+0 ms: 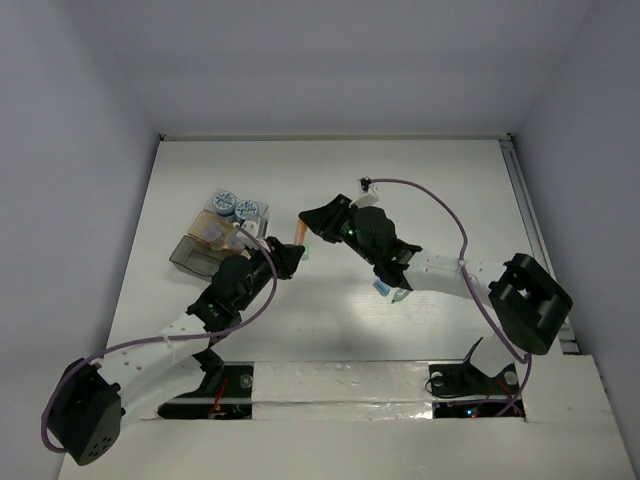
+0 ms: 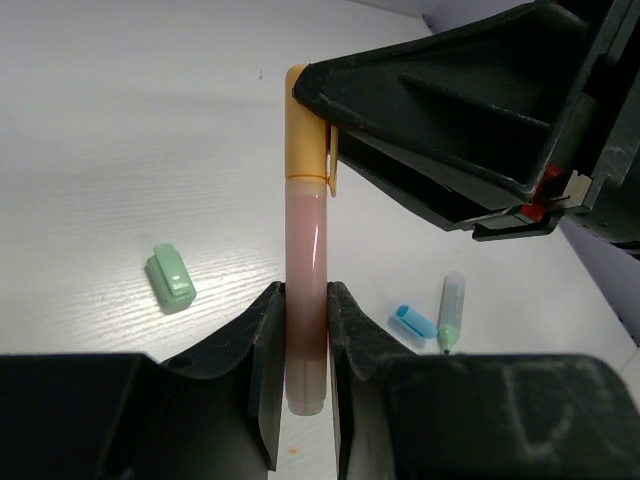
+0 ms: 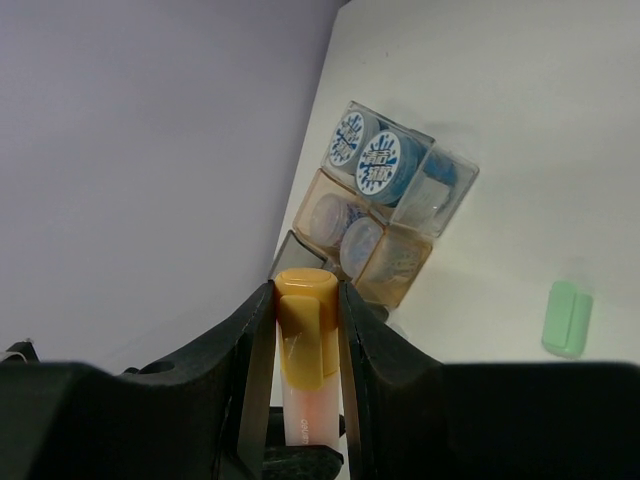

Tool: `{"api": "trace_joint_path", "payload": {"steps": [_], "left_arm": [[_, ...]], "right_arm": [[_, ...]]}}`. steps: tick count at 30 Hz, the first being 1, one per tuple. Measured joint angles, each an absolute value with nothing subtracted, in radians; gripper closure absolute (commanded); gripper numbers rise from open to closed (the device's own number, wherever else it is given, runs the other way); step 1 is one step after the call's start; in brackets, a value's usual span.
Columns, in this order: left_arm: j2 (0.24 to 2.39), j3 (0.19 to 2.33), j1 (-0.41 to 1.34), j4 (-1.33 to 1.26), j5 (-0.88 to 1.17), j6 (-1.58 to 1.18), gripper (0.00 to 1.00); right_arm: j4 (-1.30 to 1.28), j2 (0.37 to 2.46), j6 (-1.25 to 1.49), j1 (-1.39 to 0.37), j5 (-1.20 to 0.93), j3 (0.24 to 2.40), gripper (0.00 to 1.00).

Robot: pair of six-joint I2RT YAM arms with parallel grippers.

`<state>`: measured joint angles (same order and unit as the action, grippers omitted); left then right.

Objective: Sort the stationery into containers
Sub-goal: Close the pen cap on the pen, then place the pen in the storage box.

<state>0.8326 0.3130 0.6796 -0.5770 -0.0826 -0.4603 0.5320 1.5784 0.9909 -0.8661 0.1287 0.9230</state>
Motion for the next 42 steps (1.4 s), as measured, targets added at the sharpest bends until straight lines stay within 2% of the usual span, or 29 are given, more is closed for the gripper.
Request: {"api": "trace_joint_path", "payload": {"steps": [14, 16, 17, 21, 22, 25, 29, 36, 42], "left_arm": [[0.915, 0.414, 0.688, -0.45, -0.066, -0.4, 1.0], [0.921, 0.415, 0.693, -0.452, -0.053, -0.402, 1.0], [0.921, 0.415, 0.695, -0.458, -0.045, -0.403, 1.0], [0.921, 0.414, 0.686, -0.571, -0.086, -0.425, 1.0], [0.913, 0.411, 0.674, -0.607, -0.113, -0.43, 1.0], [0.888, 0.374, 0.662, -0.678, -0.178, -0.456, 1.0], [0.827, 0.316, 0.662, -0.653, -0.255, -0.493, 1.0], [0.631, 0.311, 0.664, -0.384, -0.518, -0.626, 1.0], [0.629, 0.332, 0.619, -0.094, -0.675, -0.795, 1.0]], "right_arm": [[0.598, 1.569, 0.98, -0.891, 0.237, 0.855, 1.0], [0.58, 1.547, 0.975, -0.894, 0.254, 0.846, 0.82], [0.562, 1.531, 0.971, -0.9, 0.276, 0.844, 0.63], [0.432, 1.444, 0.95, -0.932, 0.26, 0.846, 0.26], [0.398, 1.418, 0.942, -0.944, 0.247, 0.847, 0.19], [0.322, 1.357, 0.926, -0.949, 0.21, 0.847, 0.13], [0.258, 1.243, 0.892, -0.925, 0.22, 0.825, 0.12], [0.157, 0.998, 0.809, -0.917, 0.28, 0.68, 0.13], [0.022, 0.936, 0.732, -0.916, 0.323, 0.612, 0.12]]}}
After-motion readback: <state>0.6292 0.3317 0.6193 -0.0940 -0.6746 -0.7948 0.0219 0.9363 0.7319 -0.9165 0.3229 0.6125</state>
